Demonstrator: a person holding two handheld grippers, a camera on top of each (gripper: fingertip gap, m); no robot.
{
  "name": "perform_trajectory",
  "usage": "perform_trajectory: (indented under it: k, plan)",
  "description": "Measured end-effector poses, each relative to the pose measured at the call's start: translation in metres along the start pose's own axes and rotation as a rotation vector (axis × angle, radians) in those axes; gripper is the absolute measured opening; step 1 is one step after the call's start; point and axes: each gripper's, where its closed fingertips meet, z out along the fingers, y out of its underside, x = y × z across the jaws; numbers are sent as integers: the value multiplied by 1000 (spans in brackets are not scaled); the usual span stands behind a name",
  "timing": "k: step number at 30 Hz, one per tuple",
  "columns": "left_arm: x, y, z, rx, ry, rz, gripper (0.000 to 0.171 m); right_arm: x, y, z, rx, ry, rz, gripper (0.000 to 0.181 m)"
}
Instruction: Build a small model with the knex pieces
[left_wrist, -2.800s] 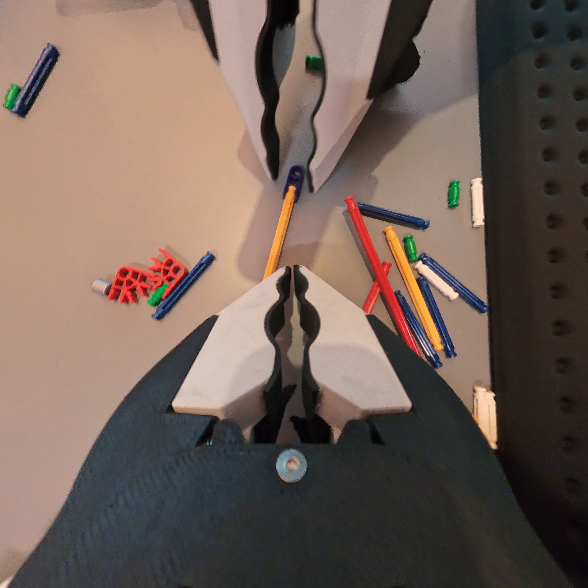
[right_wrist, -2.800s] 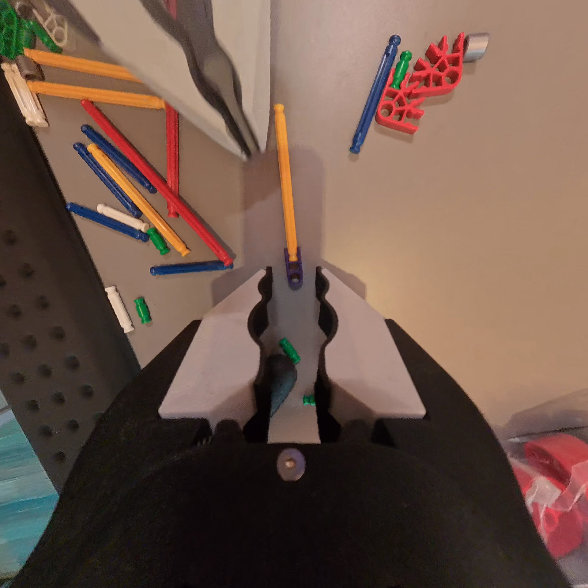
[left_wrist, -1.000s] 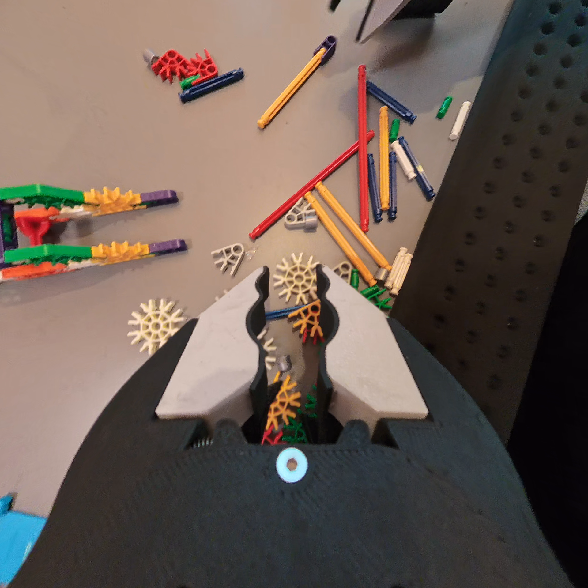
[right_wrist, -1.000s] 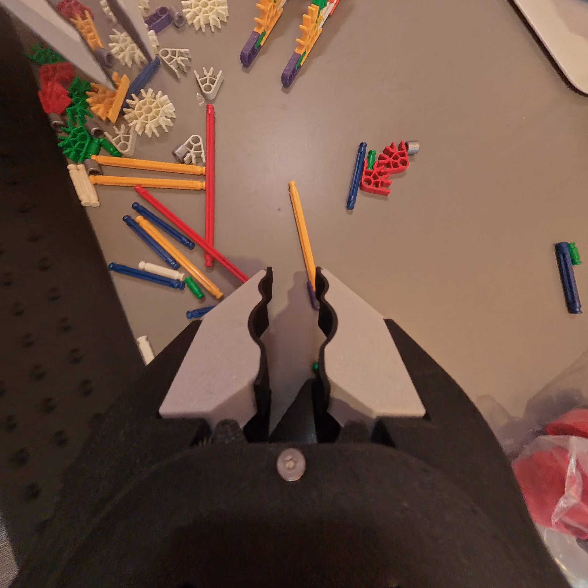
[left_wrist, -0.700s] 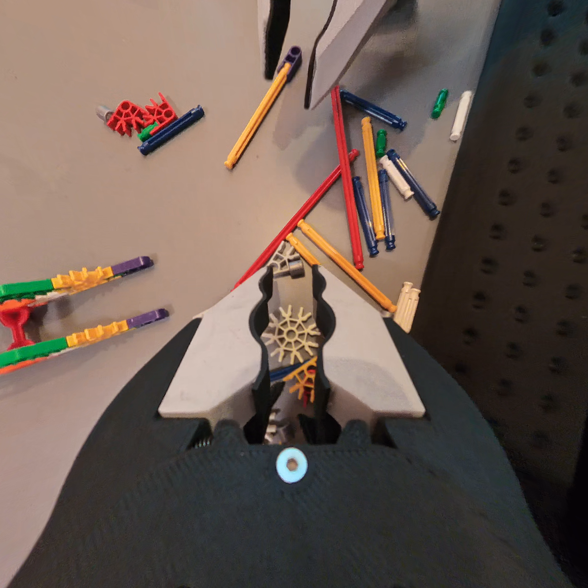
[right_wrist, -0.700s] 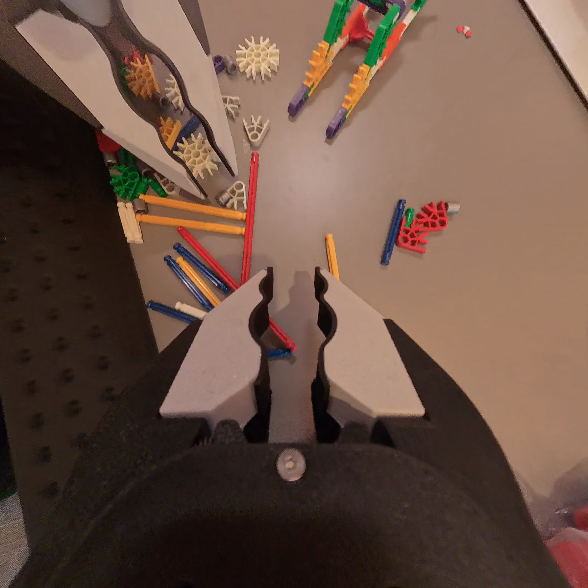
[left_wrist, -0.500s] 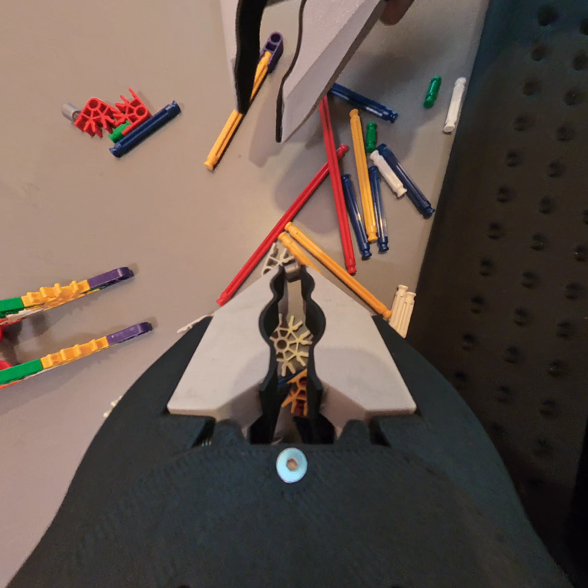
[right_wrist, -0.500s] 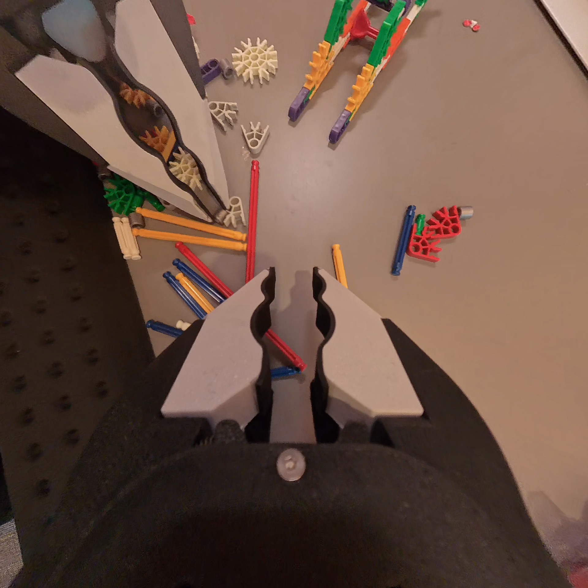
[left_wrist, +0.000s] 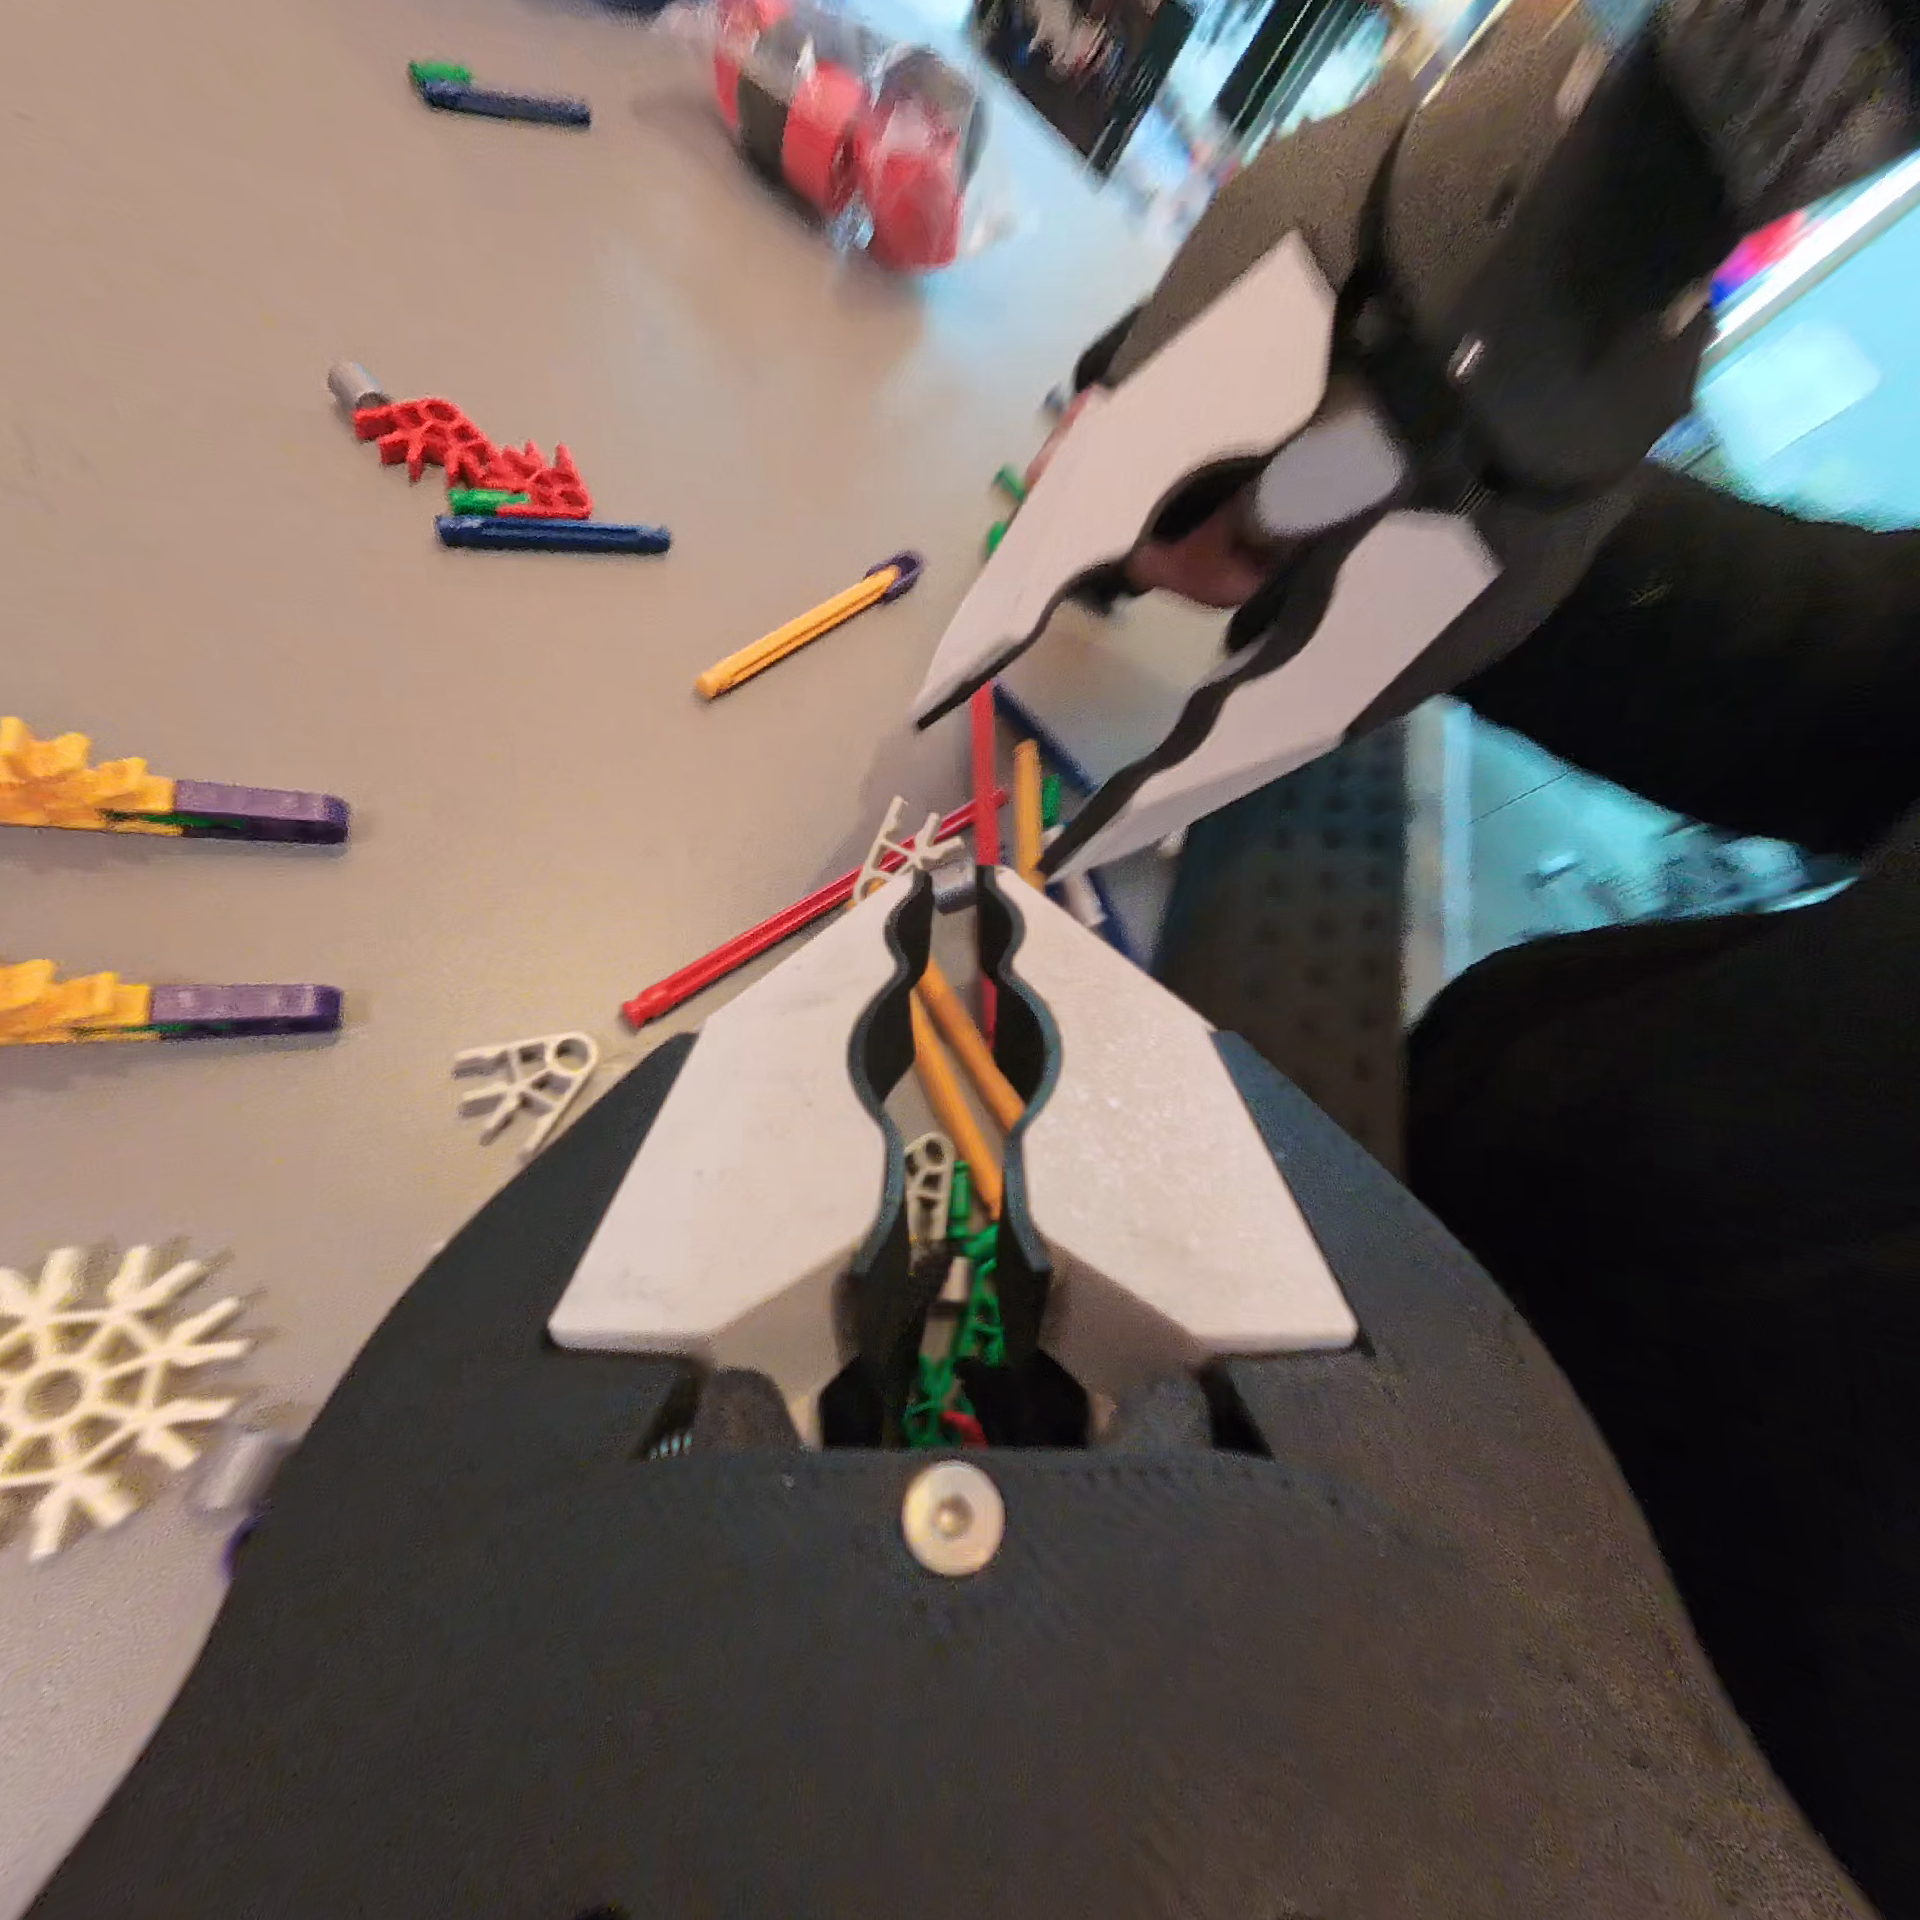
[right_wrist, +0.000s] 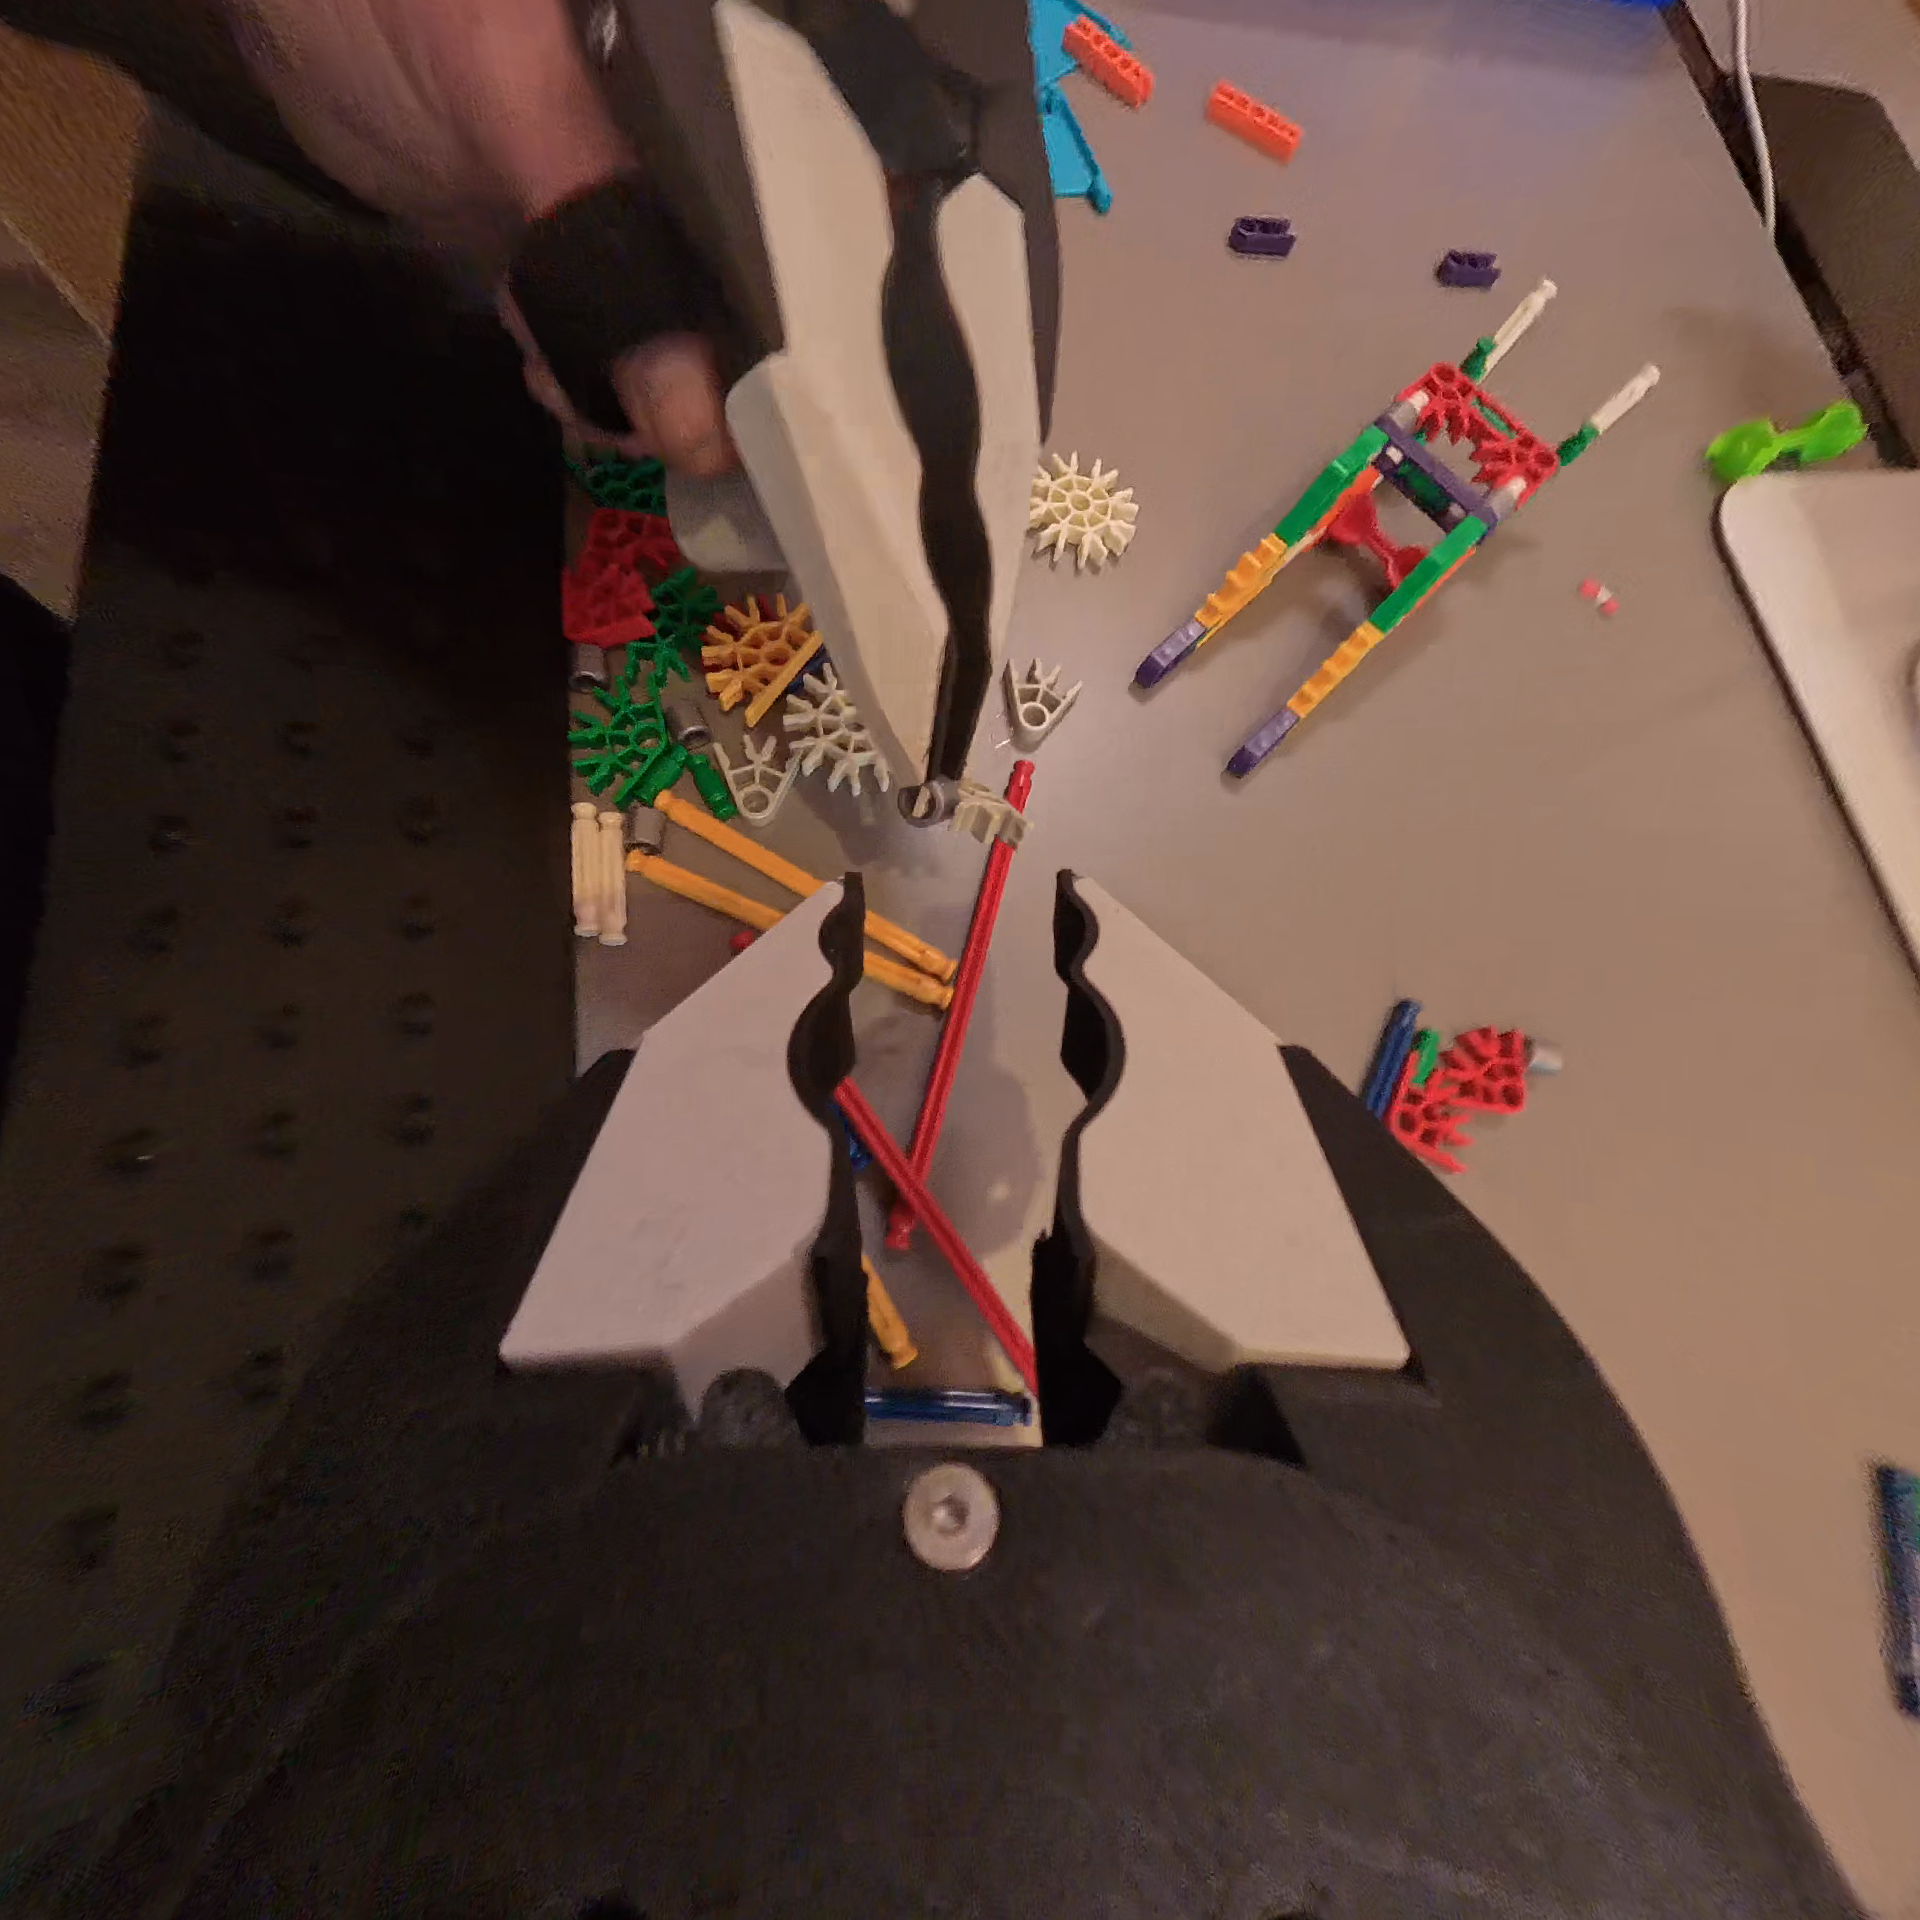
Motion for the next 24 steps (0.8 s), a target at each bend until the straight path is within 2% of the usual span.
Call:
perform_trajectory:
  k: [2,5,8,13,18,21,24]
  plan:
    - [8,-7,-7,50,91,-66,5,2,-8,2,13,42,-75,36]
    - [20,-13,-13,82,215,-127,4,-5,-24,1,72,13,-144,32]
    - [29,-17,-18,95,308,-152,5,-12,-36,-4,156,-91,-71,15]
    - [38,-28,-25,145,413,-149,5,-14,-47,-14,226,-181,41,14]
    - [43,-39,-32,211,401,-58,7,-9,-48,-20,268,-270,257,13]
    - [46,-38,-31,179,285,118,14,-5,-53,-28,350,-355,419,13]
    - [41,-33,-23,94,122,287,24,6,-59,-36,442,-396,572,13]
